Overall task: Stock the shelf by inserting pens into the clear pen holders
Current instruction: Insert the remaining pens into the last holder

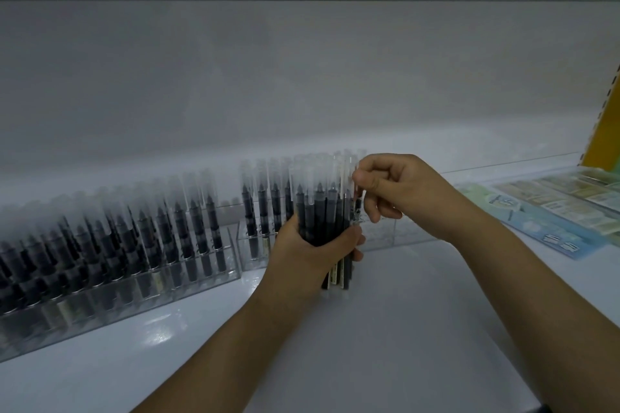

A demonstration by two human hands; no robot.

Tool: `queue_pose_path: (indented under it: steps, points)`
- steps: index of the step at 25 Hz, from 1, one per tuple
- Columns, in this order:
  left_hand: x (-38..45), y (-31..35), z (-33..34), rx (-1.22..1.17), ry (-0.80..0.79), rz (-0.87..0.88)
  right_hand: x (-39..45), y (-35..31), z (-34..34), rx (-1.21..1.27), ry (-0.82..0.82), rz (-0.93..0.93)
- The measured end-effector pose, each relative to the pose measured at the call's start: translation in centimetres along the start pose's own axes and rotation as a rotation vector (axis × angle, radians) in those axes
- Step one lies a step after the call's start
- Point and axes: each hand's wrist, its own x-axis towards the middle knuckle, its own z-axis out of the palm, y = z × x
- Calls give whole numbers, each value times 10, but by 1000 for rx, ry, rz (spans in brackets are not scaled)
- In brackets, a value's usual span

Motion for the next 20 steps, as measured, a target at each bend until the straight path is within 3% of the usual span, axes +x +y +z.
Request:
queue_pose_path:
  steps: [4, 7, 9, 10, 16, 20]
  points:
    - [1, 0, -1, -6, -13, 5, 4, 4, -5, 100, 16, -38]
    - [1, -1, -1, -3, 0, -10, 12, 8, -17, 285, 369, -153]
    - [1, -1, -2, -7, 26, -24, 12, 9, -25, 218, 607, -254]
    - [1, -1, -2, -9, 42, -28, 11, 10, -25, 125, 651, -287]
    - [1, 1, -2, 11, 82, -17, 13, 23, -10, -282, 478, -284]
    - [3, 0, -2, 38, 68, -8, 19, 36, -7, -594, 280, -175]
